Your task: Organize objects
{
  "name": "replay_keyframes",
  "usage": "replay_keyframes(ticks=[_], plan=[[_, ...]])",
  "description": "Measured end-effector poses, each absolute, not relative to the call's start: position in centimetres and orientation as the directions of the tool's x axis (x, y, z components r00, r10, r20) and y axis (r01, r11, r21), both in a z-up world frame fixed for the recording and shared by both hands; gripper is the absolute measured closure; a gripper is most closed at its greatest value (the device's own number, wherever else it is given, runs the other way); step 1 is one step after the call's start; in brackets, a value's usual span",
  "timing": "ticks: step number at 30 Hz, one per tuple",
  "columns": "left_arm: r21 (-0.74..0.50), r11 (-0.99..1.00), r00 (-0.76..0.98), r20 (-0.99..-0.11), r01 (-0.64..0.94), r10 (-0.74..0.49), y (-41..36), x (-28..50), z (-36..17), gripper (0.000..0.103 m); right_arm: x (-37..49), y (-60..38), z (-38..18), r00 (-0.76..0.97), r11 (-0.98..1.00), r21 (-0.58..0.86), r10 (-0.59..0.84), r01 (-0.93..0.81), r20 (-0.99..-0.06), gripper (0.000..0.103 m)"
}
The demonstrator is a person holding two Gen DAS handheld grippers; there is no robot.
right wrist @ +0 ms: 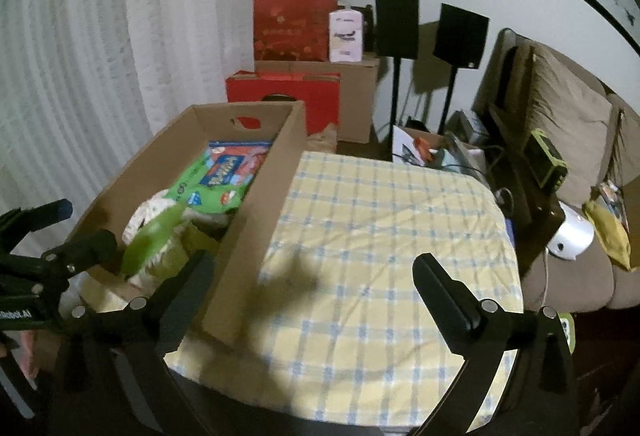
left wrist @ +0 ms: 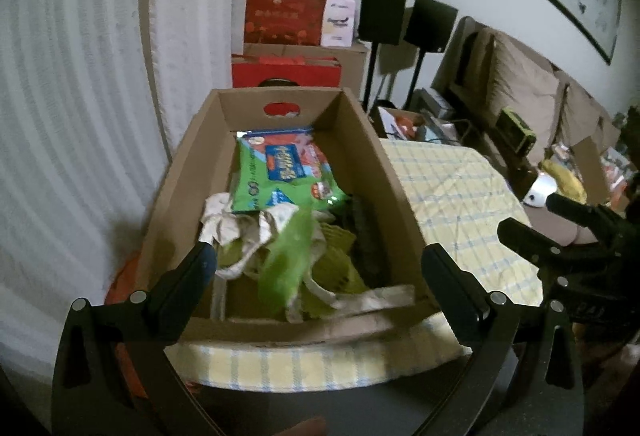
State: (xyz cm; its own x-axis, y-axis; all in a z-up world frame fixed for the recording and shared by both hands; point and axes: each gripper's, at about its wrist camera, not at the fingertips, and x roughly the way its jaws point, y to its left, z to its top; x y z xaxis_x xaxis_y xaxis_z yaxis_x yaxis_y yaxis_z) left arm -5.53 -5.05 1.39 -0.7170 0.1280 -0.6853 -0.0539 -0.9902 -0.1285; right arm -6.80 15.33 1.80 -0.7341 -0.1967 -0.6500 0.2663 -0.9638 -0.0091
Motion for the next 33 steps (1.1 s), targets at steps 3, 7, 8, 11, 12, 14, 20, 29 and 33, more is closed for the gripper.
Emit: replay_keyframes(ticks=[3, 7, 8, 11, 12, 14, 20, 29, 33], plan=[[-0.142, -0.988, -0.719, -0.680, -0.067, 0.147, -4.5, -4.7, 1.4, 0.000, -5.9, 16.3, 1.6, -0.737, -0.969, -0.001, -0.186, 0.246, -0.649, 0.001], [-0.139, -0.988, -0.726, -0.672, -0.071, 0.146, -3.7, -3.8, 1.4, 0.001, -5.2, 17.3, 1.3, -0.739, -0.975, 0.012, -0.177, 0.224, -0.650, 0.001], [-0.135, -0.988, -0.725, -0.674, -0.071, 0.144, -3.5, -3.6, 1.4, 0.000, -5.0, 17.4, 1.3, -0.743, -0.975, 0.009, -0.174, 0.220, -0.647, 0.001], [-0.126, -0.990, -0.721, -0.679, -0.067, 0.135, -3.1, -3.2, 1.2, 0.000, -4.4, 17.9, 1.3, -0.752, -0.979, 0.001, -0.158, 0.205, -0.640, 0.001], [-0.119, -0.991, -0.723, -0.679, -0.061, 0.126, -2.9, -3.0, 1.2, 0.000, -4.0, 18.1, 1.3, -0.753, -0.980, 0.002, -0.156, 0.201, -0.639, 0.001], [-0.103, -0.993, -0.729, -0.676, -0.052, 0.108, -2.6, -2.6, 1.1, 0.001, -3.6, 18.4, 1.3, -0.757, -0.981, -0.001, -0.149, 0.194, -0.636, 0.001], [-0.112, -0.993, -0.714, -0.692, -0.039, 0.106, -2.1, -1.8, 0.2, 0.000, -2.0, 19.6, 1.4, -0.771, -0.986, 0.009, -0.137, 0.168, -0.622, 0.001], [-0.101, -0.995, -0.713, -0.695, -0.028, 0.091, -1.6, -1.0, 0.0, 0.001, -1.0, 20.3, 1.0, -0.759, -0.985, 0.043, -0.155, 0.165, -0.632, 0.001], [-0.097, -0.995, -0.714, -0.695, -0.021, 0.083, -1.6, -0.7, -0.1, 0.000, -0.6, 20.0, 1.0, -0.764, -0.987, 0.026, -0.142, 0.161, -0.630, 0.001]])
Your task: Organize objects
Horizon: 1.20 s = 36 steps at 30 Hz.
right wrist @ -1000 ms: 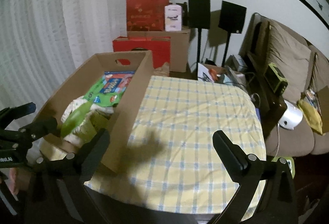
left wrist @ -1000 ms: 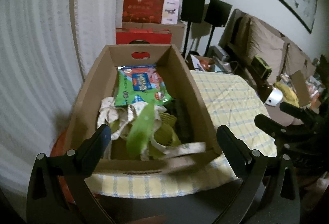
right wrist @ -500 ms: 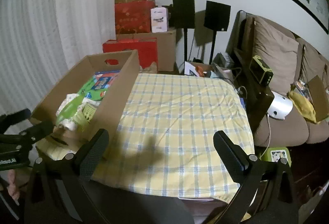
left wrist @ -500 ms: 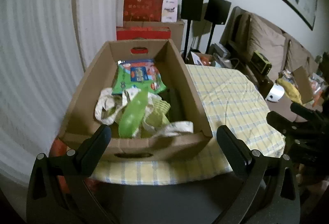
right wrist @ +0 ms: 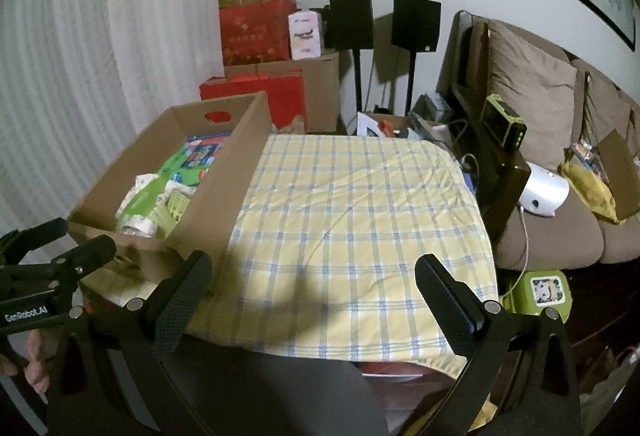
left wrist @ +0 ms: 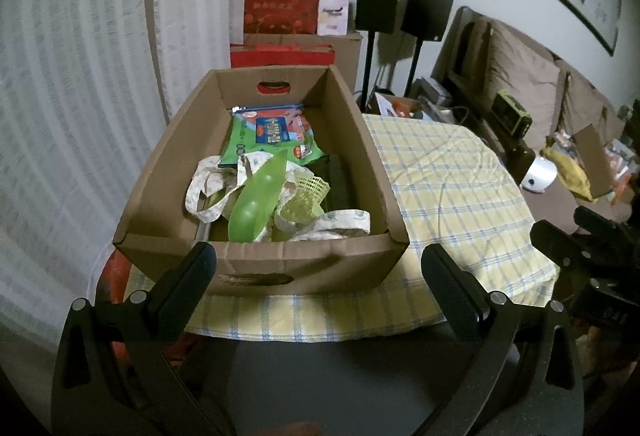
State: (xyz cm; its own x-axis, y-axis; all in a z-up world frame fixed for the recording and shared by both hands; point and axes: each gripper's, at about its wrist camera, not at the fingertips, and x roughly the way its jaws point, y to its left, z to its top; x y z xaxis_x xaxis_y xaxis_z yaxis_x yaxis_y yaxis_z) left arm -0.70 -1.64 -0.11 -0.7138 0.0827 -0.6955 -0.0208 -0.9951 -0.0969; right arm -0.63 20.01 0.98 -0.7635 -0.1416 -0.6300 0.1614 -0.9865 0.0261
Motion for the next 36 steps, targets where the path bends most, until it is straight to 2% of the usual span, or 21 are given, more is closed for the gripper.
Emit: replay_keyframes(ticks=[8, 36], plan=[[-0.080, -0.997, -0.720, -0.691, -0.008, 0.062, -1.7, -0.4, 0.0, 0.000, -0.3, 19.6, 1.2, -0.778, -0.989, -0.015, -0.106, 0.146, -0.620, 0.001], [-0.080, -0.996, -0.717, -0.693, -0.027, 0.075, -0.7, 0.1, 0.1, 0.000, 0.2, 20.2, 1.1, -0.782, -0.991, -0.015, -0.095, 0.132, -0.616, 0.001]])
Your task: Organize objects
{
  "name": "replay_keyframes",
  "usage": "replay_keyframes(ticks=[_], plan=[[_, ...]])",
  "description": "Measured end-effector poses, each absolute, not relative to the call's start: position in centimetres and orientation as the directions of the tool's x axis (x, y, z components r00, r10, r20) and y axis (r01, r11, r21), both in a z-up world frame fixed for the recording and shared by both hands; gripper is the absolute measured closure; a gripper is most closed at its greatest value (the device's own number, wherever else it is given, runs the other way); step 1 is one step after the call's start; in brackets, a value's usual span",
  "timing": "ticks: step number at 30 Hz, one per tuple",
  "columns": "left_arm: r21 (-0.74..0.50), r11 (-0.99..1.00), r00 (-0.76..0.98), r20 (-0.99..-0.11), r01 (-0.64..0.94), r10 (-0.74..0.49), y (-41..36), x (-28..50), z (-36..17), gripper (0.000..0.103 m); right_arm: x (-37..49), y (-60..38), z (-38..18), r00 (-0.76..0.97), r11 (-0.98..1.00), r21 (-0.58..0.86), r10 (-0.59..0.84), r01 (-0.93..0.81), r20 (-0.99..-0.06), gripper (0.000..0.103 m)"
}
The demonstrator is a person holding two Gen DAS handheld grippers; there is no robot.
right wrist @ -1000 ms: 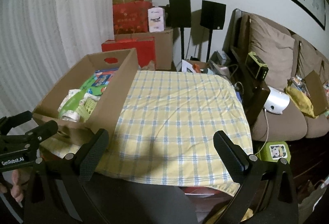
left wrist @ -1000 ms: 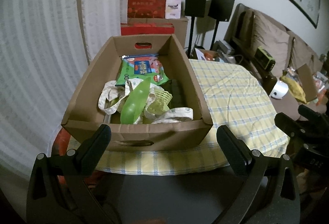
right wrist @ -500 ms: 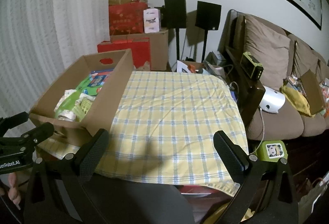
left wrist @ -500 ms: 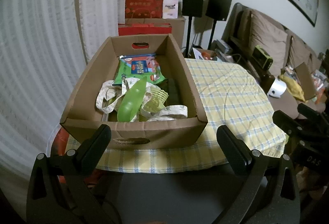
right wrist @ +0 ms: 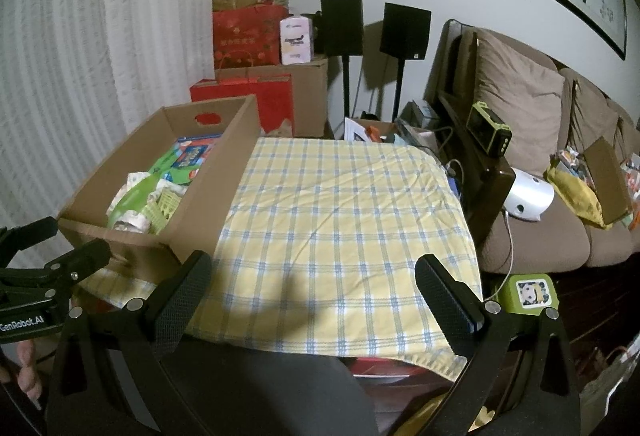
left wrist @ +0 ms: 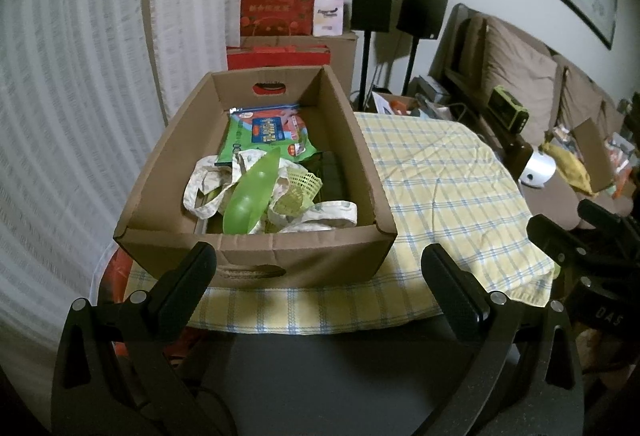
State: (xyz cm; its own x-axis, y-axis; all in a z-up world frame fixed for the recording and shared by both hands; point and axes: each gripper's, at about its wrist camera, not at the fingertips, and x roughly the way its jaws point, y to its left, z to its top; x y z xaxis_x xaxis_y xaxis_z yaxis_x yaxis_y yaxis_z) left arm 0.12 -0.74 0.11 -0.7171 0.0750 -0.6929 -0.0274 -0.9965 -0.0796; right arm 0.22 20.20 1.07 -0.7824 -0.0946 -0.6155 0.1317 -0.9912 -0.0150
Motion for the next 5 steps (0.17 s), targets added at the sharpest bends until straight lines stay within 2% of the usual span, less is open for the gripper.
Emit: replay_keyframes(ticks=[5], plan=[[-0.081, -0.996, -0.715, -0.696, -0.026, 0.075, -0.74, 0.10, 0.11, 0.001, 0.37, 20.22, 0.99, -0.779, -0.991, -0.011, -0.098, 0.133, -0.619, 0.001]])
